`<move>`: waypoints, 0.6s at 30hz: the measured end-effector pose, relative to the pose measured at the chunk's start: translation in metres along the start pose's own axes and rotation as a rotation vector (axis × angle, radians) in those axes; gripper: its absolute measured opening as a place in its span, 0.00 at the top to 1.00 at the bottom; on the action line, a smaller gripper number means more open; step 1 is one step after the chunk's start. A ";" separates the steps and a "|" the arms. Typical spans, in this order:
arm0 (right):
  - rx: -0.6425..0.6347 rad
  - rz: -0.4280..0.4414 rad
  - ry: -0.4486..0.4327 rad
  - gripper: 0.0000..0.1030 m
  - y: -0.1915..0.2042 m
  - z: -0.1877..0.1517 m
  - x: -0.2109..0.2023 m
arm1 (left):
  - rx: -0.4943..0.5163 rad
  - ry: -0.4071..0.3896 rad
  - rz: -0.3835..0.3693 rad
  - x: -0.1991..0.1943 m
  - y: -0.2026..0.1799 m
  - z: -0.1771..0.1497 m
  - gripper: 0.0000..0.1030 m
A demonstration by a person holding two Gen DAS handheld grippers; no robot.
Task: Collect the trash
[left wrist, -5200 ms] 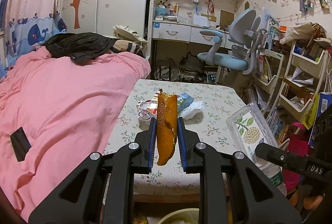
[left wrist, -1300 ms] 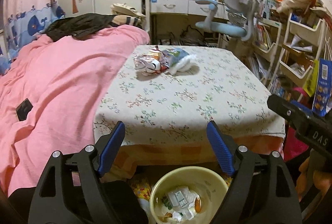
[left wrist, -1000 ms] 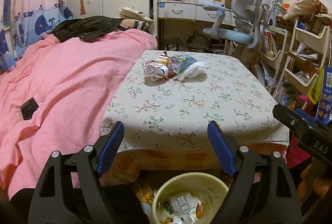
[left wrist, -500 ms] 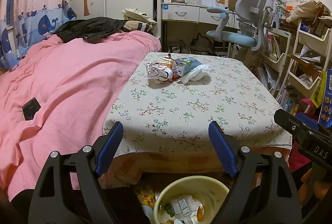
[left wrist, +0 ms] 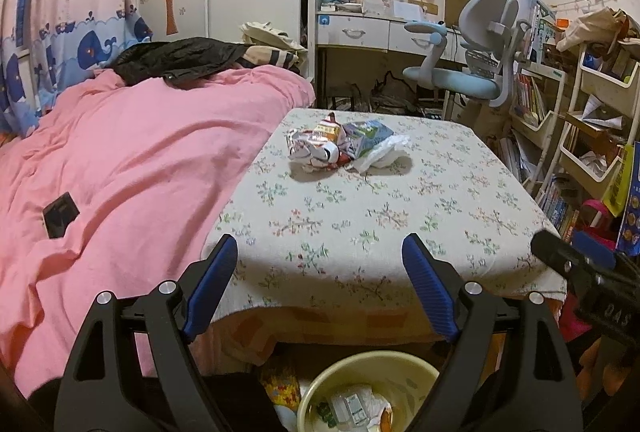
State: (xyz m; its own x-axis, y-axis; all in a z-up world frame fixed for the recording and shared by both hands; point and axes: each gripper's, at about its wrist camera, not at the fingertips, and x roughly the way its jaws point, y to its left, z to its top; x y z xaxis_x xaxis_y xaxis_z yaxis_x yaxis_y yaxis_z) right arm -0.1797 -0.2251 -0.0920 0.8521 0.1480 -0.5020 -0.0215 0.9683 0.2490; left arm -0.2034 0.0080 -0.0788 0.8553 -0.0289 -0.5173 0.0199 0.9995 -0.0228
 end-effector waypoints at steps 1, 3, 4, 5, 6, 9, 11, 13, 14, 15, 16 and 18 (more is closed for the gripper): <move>-0.001 0.000 0.002 0.08 0.000 0.000 0.001 | -0.006 -0.004 0.002 0.002 0.002 0.004 0.21; -0.002 0.001 0.006 0.08 0.001 0.000 0.004 | -0.022 -0.008 0.004 0.005 0.006 0.010 0.21; -0.003 0.002 0.008 0.08 0.002 0.000 0.005 | -0.033 -0.010 0.007 0.007 0.009 0.014 0.21; -0.004 0.003 0.010 0.08 0.002 0.000 0.006 | -0.043 -0.010 0.010 0.009 0.012 0.017 0.21; -0.005 0.005 0.011 0.08 0.003 0.000 0.007 | -0.050 -0.010 0.012 0.012 0.014 0.020 0.21; -0.001 0.015 0.021 0.08 0.004 0.002 0.012 | -0.068 -0.003 0.021 0.021 0.020 0.029 0.21; 0.006 0.018 0.027 0.08 0.004 0.004 0.016 | -0.069 0.002 0.029 0.030 0.023 0.037 0.21; 0.010 0.023 0.034 0.08 0.003 0.008 0.020 | -0.062 0.009 0.034 0.040 0.024 0.045 0.21; 0.011 0.026 0.037 0.08 0.003 0.011 0.023 | -0.059 0.012 0.040 0.045 0.025 0.050 0.21; 0.012 0.030 0.038 0.08 0.003 0.015 0.026 | -0.061 0.013 0.043 0.051 0.026 0.055 0.21; 0.014 0.032 0.037 0.08 0.003 0.018 0.028 | -0.065 0.015 0.044 0.056 0.027 0.059 0.21; 0.021 0.043 0.044 0.08 0.002 0.029 0.038 | -0.076 0.029 0.046 0.071 0.031 0.068 0.21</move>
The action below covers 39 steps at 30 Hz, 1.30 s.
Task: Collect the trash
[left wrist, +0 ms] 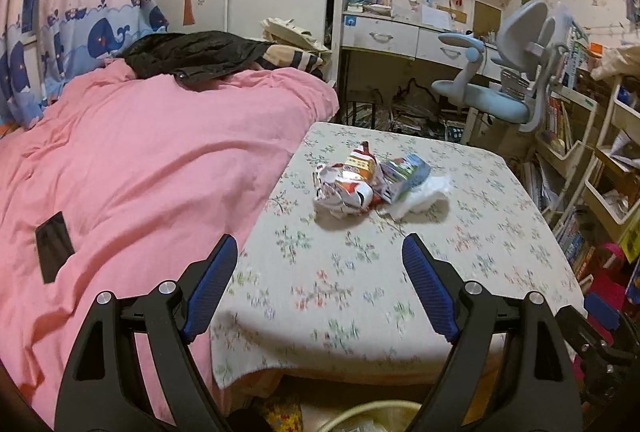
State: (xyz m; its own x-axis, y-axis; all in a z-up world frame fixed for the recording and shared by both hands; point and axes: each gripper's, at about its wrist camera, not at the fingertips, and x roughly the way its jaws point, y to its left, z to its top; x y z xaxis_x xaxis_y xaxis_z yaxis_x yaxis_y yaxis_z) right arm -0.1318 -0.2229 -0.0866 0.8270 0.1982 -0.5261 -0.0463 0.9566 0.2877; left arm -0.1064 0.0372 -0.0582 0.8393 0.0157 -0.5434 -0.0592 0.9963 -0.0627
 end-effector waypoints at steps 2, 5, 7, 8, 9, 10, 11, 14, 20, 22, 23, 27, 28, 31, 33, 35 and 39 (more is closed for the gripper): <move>0.000 0.010 0.007 0.08 0.001 0.010 0.010 | -0.008 0.012 0.008 0.014 0.001 0.008 0.21; 0.013 0.033 0.034 0.08 0.001 0.031 0.036 | -0.029 0.043 0.013 0.040 0.005 0.019 0.21; 0.038 0.046 0.061 0.08 -0.002 0.042 0.053 | -0.043 0.063 0.020 0.057 0.007 0.026 0.21; 0.060 0.057 0.081 0.08 -0.005 0.048 0.065 | -0.050 0.073 0.021 0.065 0.008 0.029 0.21; 0.083 0.063 0.098 0.08 -0.008 0.054 0.077 | -0.061 0.090 0.019 0.076 0.009 0.033 0.21; 0.101 0.069 0.111 0.08 -0.010 0.057 0.085 | -0.070 0.102 0.022 0.085 0.010 0.036 0.21; 0.123 0.076 0.125 0.09 -0.012 0.062 0.097 | -0.078 0.111 0.026 0.095 0.011 0.038 0.21; 0.172 0.089 0.151 0.10 -0.016 0.071 0.124 | -0.091 0.139 0.016 0.122 0.010 0.045 0.21; 0.252 0.110 0.197 0.21 -0.023 0.083 0.174 | -0.140 0.227 -0.008 0.180 0.012 0.050 0.21; 0.277 0.114 0.215 0.25 -0.026 0.084 0.186 | -0.169 0.256 -0.025 0.199 0.013 0.051 0.21; 0.291 0.118 0.227 0.34 -0.029 0.083 0.192 | -0.182 0.266 -0.033 0.206 0.014 0.051 0.21; 0.352 0.156 0.298 0.79 -0.040 0.079 0.212 | -0.192 0.290 -0.079 0.225 0.011 0.053 0.37; 0.353 0.157 0.303 0.88 -0.041 0.079 0.212 | -0.191 0.307 -0.116 0.230 0.010 0.054 0.46; 0.337 0.169 0.301 0.96 -0.044 0.082 0.206 | -0.208 0.344 -0.175 0.235 0.011 0.055 0.77; 0.331 0.177 0.295 0.97 -0.048 0.083 0.197 | -0.205 0.341 -0.190 0.231 0.012 0.055 0.87; 0.336 0.185 0.294 0.97 -0.050 0.085 0.191 | -0.214 0.334 -0.203 0.222 0.015 0.055 0.88; 0.326 0.213 0.294 0.97 -0.052 0.084 0.164 | -0.240 0.292 -0.223 0.189 0.026 0.057 0.89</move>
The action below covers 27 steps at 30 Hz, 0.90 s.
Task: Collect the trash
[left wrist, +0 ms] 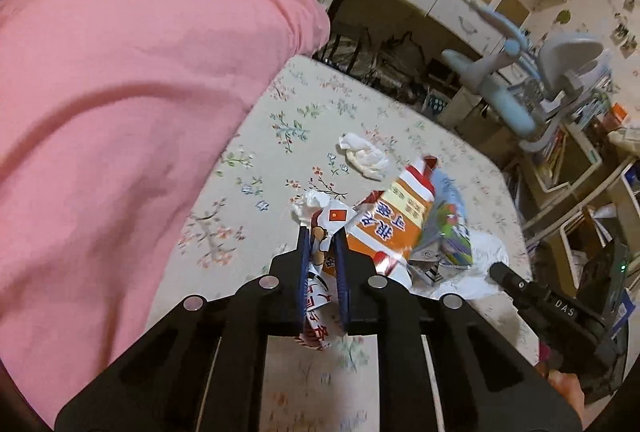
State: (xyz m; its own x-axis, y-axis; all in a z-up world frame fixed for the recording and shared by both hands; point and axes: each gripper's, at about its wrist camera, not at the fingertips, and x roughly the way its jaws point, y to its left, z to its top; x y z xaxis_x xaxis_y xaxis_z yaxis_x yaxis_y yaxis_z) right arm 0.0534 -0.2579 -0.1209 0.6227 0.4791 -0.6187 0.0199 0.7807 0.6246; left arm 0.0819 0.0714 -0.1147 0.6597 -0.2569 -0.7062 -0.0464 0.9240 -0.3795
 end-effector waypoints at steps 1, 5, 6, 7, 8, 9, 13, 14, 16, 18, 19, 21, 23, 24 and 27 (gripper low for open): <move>-0.001 0.006 0.003 0.97 0.000 -0.002 -0.005 | -0.002 -0.009 -0.002 -0.008 0.001 -0.002 0.89; -0.005 0.032 0.045 0.97 -0.003 -0.015 -0.029 | -0.011 -0.009 0.024 -0.034 0.007 -0.016 0.89; -0.007 0.030 0.056 0.97 -0.004 -0.016 -0.031 | -0.008 -0.002 0.034 -0.037 0.009 -0.020 0.89; -0.012 0.019 0.067 0.97 -0.007 -0.020 -0.036 | -0.001 0.019 0.046 -0.039 0.009 -0.026 0.89; -0.016 0.001 0.081 0.97 -0.011 -0.024 -0.039 | 0.007 0.038 0.052 -0.039 0.010 -0.031 0.89; -0.020 -0.021 0.095 0.97 -0.015 -0.027 -0.042 | 0.019 0.068 0.063 -0.038 0.010 -0.037 0.89; -0.045 -0.138 0.107 0.81 -0.028 -0.032 -0.049 | 0.041 0.145 0.096 -0.034 0.010 -0.055 0.85; -0.047 -0.161 0.093 0.60 -0.031 -0.030 -0.052 | 0.043 0.150 0.097 -0.034 0.009 -0.057 0.79; -0.071 -0.220 0.041 0.33 -0.030 -0.028 -0.060 | 0.043 0.141 0.111 -0.035 0.008 -0.058 0.59; -0.112 -0.244 0.003 0.32 -0.025 -0.025 -0.063 | 0.059 0.107 0.137 -0.036 0.005 -0.055 0.45; -0.129 -0.235 0.005 0.31 -0.022 -0.024 -0.059 | 0.071 0.099 0.142 -0.037 0.003 -0.054 0.43; -0.168 -0.236 0.015 0.28 -0.012 -0.025 -0.046 | 0.099 0.093 0.140 -0.035 -0.003 -0.053 0.35; -0.220 -0.244 0.028 0.28 -0.002 -0.028 -0.032 | 0.125 0.097 0.139 -0.032 -0.009 -0.053 0.34; -0.242 -0.252 0.031 0.28 0.001 -0.029 -0.029 | 0.142 0.104 0.137 -0.029 -0.012 -0.053 0.33; -0.319 -0.285 0.041 0.27 0.017 -0.029 -0.006 | 0.197 0.137 0.141 -0.017 -0.023 -0.055 0.31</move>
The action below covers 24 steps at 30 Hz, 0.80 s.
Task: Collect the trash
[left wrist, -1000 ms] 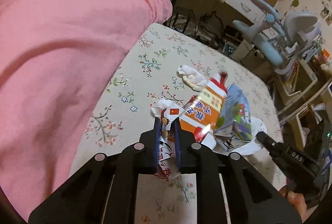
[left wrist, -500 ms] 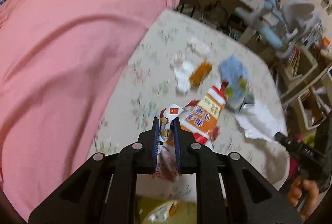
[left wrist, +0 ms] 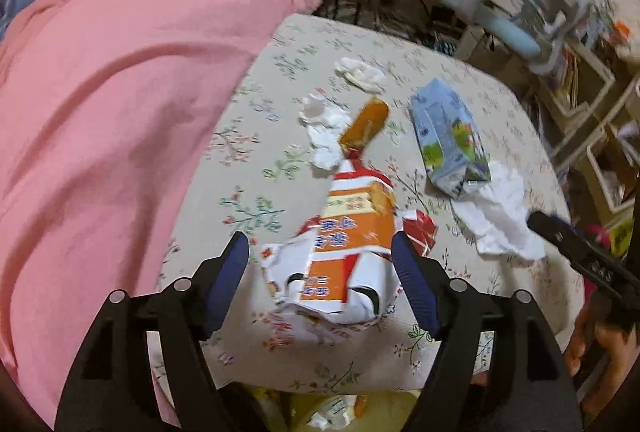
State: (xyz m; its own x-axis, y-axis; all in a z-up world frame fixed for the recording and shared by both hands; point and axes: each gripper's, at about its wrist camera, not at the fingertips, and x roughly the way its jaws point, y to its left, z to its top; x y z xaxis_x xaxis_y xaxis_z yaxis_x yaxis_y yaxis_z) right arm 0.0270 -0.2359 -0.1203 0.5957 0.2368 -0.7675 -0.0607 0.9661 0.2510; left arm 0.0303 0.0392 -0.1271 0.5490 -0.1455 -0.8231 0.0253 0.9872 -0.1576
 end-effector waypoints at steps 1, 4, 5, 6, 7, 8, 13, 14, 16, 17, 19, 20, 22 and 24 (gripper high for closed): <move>-0.012 -0.006 0.004 0.27 0.003 0.000 0.003 | 0.015 0.010 0.002 0.004 -0.004 0.000 0.31; -0.053 -0.033 0.022 0.27 0.010 0.001 0.017 | 0.055 0.035 0.016 0.014 -0.012 0.002 0.31; -0.064 -0.045 0.033 0.27 0.011 0.002 0.023 | 0.069 0.047 0.033 0.018 -0.013 0.002 0.31; -0.067 -0.049 0.045 0.27 0.011 0.002 0.029 | 0.072 0.053 0.040 0.021 -0.013 0.003 0.31; -0.069 -0.053 0.054 0.27 0.010 0.001 0.031 | 0.073 0.059 0.045 0.024 -0.012 0.003 0.31; -0.074 -0.058 0.064 0.27 0.009 0.002 0.036 | 0.070 0.067 0.047 0.027 -0.011 0.003 0.31; -0.141 -0.093 0.066 0.45 0.013 0.002 0.044 | 0.078 0.081 0.044 0.033 -0.013 0.002 0.31; -0.153 -0.093 0.067 0.53 0.014 0.002 0.044 | 0.091 0.092 0.037 0.035 -0.015 0.001 0.31; -0.176 -0.086 0.071 0.72 0.018 0.001 0.043 | 0.129 0.105 0.019 0.037 -0.022 -0.002 0.32; -0.182 -0.080 0.074 0.84 0.018 0.001 0.042 | 0.140 0.107 0.009 0.037 -0.025 -0.003 0.38; -0.178 -0.065 0.080 0.92 0.017 0.000 0.041 | 0.166 0.098 -0.009 0.034 -0.031 -0.005 0.48; -0.169 -0.056 0.082 0.95 0.015 -0.001 0.039 | 0.172 0.095 -0.024 0.032 -0.032 -0.005 0.57; -0.140 -0.036 0.086 0.96 0.010 -0.002 0.036 | 0.143 0.096 -0.058 0.028 -0.028 -0.004 0.63; -0.099 -0.010 0.083 0.96 0.003 -0.004 0.030 | 0.118 0.089 -0.074 0.025 -0.026 -0.004 0.66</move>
State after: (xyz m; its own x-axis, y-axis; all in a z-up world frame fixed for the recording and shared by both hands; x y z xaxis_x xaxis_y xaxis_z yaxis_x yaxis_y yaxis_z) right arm 0.0414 -0.2256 -0.1447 0.5289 0.2306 -0.8168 -0.1362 0.9730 0.1865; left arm 0.0395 0.0091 -0.1458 0.4663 -0.2179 -0.8574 0.1636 0.9737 -0.1585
